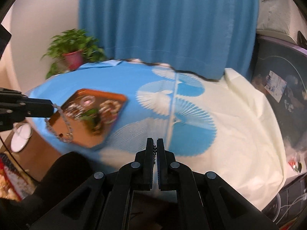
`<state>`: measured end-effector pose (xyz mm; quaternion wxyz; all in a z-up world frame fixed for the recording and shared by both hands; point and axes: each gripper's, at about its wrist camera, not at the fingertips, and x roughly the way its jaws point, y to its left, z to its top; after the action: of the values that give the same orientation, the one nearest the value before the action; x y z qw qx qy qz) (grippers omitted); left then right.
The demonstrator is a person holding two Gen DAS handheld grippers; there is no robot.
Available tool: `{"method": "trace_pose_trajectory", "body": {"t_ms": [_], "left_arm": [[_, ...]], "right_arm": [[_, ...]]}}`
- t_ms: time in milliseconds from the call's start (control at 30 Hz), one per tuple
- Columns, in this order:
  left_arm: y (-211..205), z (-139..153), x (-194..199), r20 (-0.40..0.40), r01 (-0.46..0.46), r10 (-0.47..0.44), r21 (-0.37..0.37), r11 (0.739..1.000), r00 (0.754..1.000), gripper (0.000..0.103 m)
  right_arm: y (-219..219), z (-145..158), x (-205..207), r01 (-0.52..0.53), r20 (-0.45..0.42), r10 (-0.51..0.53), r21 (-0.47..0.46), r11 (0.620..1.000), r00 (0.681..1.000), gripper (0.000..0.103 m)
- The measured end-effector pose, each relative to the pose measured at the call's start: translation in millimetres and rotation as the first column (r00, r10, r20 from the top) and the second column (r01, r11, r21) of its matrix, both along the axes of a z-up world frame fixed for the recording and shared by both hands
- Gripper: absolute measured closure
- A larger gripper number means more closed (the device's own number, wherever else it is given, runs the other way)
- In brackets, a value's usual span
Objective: Organize jewelry
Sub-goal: 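Carry the silver chain and clear bead bracelets over the copper tray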
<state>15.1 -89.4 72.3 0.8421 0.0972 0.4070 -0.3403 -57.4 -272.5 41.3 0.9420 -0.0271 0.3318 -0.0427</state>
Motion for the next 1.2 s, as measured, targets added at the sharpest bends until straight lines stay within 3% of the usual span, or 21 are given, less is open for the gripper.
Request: {"method": "trace_pose_trajectory", "body": {"t_ms": [267,567,867,1200], "left_arm": [[53.2,-18.0,-54.0,-0.019,-0.070,0.070,0.016,0.997,0.997,0.100],[74.8,-32.8,-70.1,-0.052,-0.097,0.097,0.002,0.995,0.994,0.100],[92.2,-36.1,-39.7,-0.036,-0.146,0.146,0.002,0.989,0.989,0.100],[107.4,-35.8,26.1,0.014,-0.230,0.230,0.009,0.973,0.973,0.100]], "right_arm": [[67.4,-16.8,-50.0,-0.130,-0.045,0.131,0.028,0.991,0.990,0.100],[122.3,-34.3,-64.3,-0.262,-0.110,0.261,0.008,0.965,0.959,0.100],[140.0,-36.3,-39.4,-0.293,-0.141,0.288,-0.016,0.956,0.947,0.100],[155.8,-34.3,30.7,-0.298,-0.143,0.292,-0.024,0.954,0.946,0.100]]}}
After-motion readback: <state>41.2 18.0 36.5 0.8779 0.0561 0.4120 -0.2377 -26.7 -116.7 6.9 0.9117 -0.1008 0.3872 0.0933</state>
